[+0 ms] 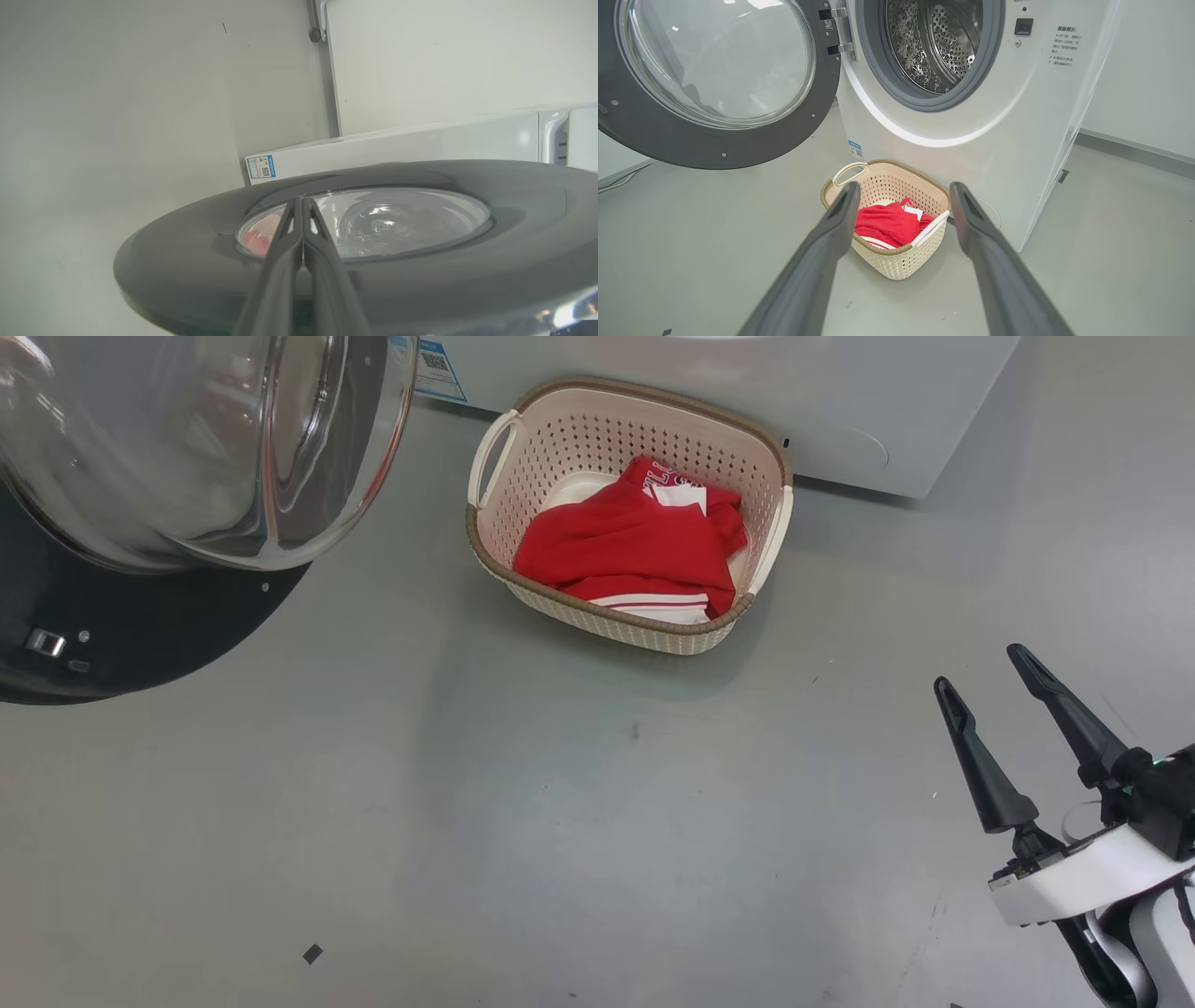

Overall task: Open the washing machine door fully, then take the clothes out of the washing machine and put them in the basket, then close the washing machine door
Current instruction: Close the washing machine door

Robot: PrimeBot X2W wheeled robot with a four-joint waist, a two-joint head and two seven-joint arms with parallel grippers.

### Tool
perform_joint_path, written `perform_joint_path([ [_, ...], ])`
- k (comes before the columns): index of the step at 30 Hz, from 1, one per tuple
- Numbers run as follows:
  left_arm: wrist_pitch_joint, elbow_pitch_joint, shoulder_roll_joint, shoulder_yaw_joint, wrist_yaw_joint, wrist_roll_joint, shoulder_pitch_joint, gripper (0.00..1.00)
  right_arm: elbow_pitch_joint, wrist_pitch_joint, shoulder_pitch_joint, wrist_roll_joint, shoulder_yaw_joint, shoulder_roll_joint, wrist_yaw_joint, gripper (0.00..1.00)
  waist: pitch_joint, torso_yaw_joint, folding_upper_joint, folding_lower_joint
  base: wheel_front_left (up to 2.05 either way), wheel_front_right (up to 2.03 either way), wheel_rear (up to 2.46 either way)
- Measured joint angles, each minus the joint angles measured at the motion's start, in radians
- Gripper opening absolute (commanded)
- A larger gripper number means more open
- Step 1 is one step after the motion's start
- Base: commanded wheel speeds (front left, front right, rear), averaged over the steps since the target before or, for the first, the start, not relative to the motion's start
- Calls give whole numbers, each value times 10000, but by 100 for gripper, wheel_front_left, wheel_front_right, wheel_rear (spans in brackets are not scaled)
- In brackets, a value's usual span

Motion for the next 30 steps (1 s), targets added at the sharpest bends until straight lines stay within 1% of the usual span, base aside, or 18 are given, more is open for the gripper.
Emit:
perform_joint_path([
  [2, 343, -115, -25, -48, -15, -244, 14, 0, 35, 0, -1, 2, 10, 44, 0, 100, -61, 11, 0, 0, 0, 0, 0],
  [9, 1273, -320, -378, -359, -31, -426, 383, 0, 217, -2, -5, 4, 163, 211, 0, 100, -294, 23, 0, 0, 0, 0, 0],
  [14, 1860, -546, -809, -552, -115, -874, 465, 0, 324, -35, -6, 13, 192, 311, -2, 100, -489, 35, 0, 0, 0, 0, 0],
  [18, 2374, -717, -1039, -782, -128, -926, 585, 0, 426, -42, -6, 13, 291, 416, 0, 100, -648, 54, 0, 0, 0, 0, 0],
  [30, 3597, -1390, -1455, -1574, -573, -1049, 1344, 0, 715, -48, -6, 13, 527, 719, -2, 100, -1051, 0, 0, 0, 0, 0, 0],
])
